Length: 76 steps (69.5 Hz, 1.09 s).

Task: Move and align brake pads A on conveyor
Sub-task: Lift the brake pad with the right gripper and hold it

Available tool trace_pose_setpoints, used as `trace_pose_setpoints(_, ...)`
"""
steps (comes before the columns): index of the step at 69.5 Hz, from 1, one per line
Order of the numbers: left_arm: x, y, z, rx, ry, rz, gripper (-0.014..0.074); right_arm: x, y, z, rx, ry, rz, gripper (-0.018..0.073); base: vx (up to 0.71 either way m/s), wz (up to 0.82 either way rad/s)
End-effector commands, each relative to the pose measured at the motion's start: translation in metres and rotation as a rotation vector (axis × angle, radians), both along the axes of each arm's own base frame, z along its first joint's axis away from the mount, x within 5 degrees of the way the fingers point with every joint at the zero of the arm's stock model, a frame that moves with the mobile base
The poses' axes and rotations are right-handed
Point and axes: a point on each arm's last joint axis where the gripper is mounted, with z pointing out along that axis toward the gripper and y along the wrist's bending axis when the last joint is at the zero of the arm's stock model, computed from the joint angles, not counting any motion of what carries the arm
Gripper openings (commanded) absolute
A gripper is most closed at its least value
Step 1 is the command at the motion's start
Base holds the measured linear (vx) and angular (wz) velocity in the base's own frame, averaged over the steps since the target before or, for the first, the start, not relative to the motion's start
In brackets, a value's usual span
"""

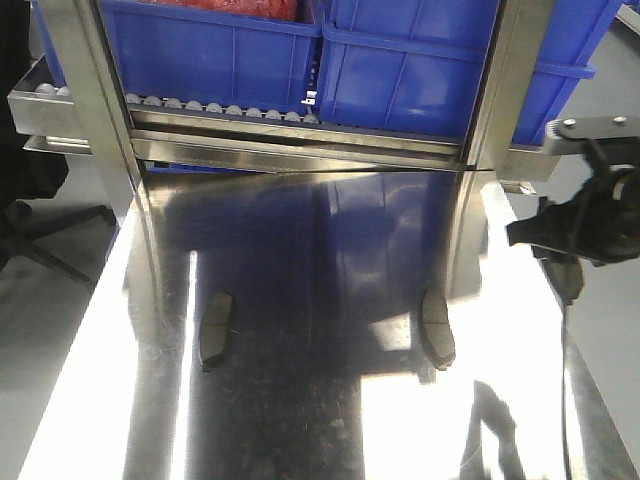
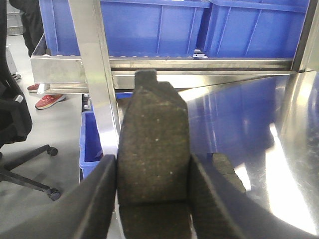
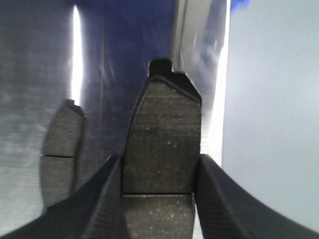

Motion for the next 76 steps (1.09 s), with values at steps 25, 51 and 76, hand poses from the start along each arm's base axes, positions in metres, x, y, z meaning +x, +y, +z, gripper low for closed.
trace_pose_setpoints(25,0.001,-0.001,0.016,-0.026,-0.107,-0.008,-0.0006,-0.135,-0.013,0.062,0.040,-0.607,0.008,-0.0010,0.00,0.00)
trace_pose_setpoints(51,0.001,-0.001,0.016,-0.026,-0.107,-0.008,-0.0006,-0.211,-0.018,0.029,0.070,-0.847,0.012,-0.0010,0.00,0.00)
trace_pose_setpoints(76,0.001,-0.001,0.016,-0.026,-0.107,-0.008,-0.0006,-0.231,-0.020,0.028,0.076,-0.933,0.012,-0.0010,0.00,0.00)
